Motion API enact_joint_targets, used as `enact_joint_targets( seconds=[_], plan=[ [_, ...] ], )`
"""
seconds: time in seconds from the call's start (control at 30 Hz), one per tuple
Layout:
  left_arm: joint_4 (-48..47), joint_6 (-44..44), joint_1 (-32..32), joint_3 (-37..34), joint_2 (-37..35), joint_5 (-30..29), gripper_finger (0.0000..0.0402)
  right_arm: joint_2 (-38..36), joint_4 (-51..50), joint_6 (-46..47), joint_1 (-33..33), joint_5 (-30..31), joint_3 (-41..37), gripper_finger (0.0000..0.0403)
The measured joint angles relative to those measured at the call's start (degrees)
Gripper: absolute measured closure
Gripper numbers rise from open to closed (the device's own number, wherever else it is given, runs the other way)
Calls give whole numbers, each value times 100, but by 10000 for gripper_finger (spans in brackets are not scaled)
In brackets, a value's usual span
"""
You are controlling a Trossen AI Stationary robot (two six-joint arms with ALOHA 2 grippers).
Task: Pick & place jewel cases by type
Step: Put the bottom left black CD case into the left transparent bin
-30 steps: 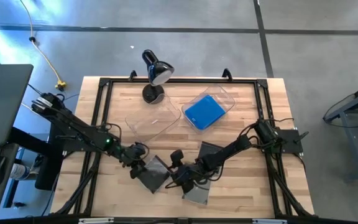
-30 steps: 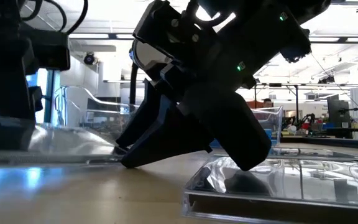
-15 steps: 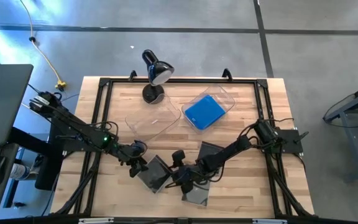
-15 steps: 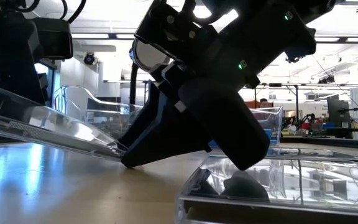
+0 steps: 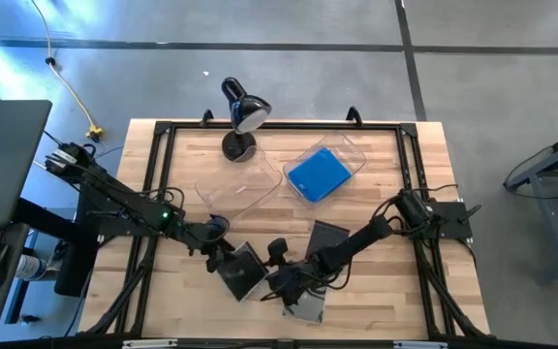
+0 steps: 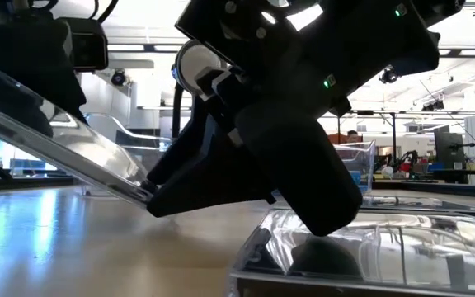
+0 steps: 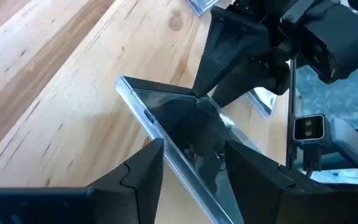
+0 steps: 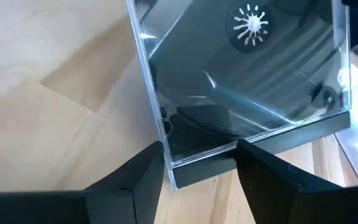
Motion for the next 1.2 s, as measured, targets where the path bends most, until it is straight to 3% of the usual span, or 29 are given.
enact_joint_targets(
  seconds=[0.7, 1.2],
  plan=[
    [358, -566, -1, -4, 2, -178, 235, 15, 472, -62, 11, -11, 0, 219],
    [392, -1756, -4, -10, 9, -458, 235, 9, 429, 252, 15, 253, 0, 262]
  ],
)
